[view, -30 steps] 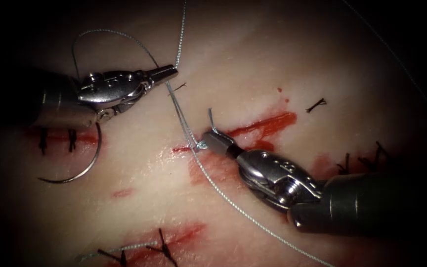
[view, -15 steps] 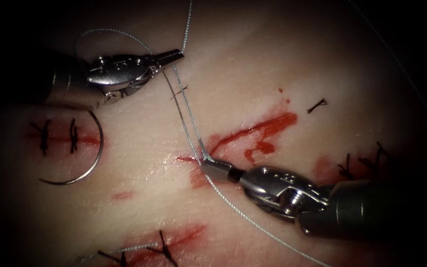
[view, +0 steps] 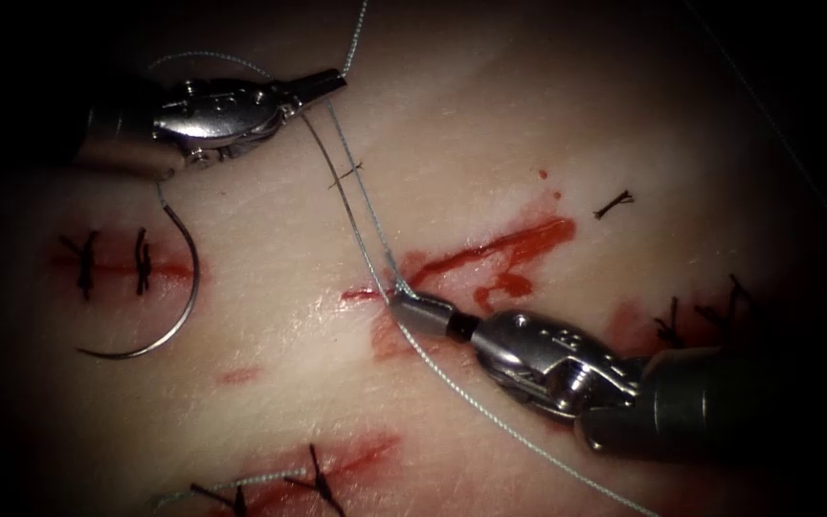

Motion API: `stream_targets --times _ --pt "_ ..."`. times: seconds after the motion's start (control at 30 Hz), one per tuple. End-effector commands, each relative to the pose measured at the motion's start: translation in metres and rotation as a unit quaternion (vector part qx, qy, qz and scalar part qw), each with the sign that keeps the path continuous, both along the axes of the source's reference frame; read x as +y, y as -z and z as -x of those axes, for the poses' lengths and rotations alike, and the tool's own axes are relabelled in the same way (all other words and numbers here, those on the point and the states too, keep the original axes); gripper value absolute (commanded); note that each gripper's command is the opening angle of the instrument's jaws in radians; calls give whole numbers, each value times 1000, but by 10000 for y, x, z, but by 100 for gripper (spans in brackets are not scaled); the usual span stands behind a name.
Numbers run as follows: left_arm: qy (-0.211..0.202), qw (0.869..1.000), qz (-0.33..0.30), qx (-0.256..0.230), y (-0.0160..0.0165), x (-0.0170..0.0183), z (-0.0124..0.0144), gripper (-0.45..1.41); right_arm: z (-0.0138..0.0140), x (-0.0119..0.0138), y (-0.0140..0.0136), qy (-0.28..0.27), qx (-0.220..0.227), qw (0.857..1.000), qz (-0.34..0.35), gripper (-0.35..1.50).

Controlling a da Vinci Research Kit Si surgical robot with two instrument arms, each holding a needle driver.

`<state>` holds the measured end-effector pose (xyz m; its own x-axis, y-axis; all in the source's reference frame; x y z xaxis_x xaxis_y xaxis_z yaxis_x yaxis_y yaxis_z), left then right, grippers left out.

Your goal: Wound Closure

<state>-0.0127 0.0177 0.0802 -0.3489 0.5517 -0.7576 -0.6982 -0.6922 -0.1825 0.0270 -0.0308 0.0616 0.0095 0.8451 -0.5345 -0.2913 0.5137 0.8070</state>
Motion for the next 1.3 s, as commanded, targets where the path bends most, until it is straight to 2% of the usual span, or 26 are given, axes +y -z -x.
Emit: stream_targets --times 0.03,0.1,0.2,0.3,0.4,0.53,0.63,0.7,0.77,0.8,0.97,1.07,1.17,1.3 --pt "2 1000 1 3 -5 0 5 -45 -9 -5 -5 -3 17 1000 10 -35" --pt "4 1000 1 5 -5 0 5 -45 -9 -4 -5 27 42 998 25 -35" --pt "2 1000 4 9 -4 2 4 -45 -10 -2 -5 100 80 991 49 -35" --pt "3 1000 6 13 -1 5 2 -45 -10 -2 -6 133 124 979 93 -35" --pt "4 1000 7 15 2 7 0 -45 -12 0 -9 162 166 961 151 -35" --pt "4 1000 8 17 3 9 -2 -45 -17 2 -13 151 147 947 242 -35" --pt "5 1000 10 18 3 10 -4 -45 -18 2 -18 164 136 917 338 -35" --pt "7 1000 10 18 5 12 -5 -45 -18 2 -21 217 154 882 389 -35" --pt "7 1000 12 19 5 13 -7 -45 -18 2 -23 246 152 865 409 -35" --pt "8 1000 12 19 5 14 -7 -45 -18 3 -25 251 150 862 414 -35" --pt "12 999 20 25 5 18 -9 -45 -23 7 -31 256 143 851 435 -35" --pt "17 999 24 31 5 22 -13 -45 -24 7 -35 268 118 851 435 -35" --pt "18 999 25 34 5 23 -16 -45 -24 3 -35 256 107 871 407 -35" --pt "22 999 25 36 5 23 -17 -45 -26 0 -33 252 103 887 373 -35"
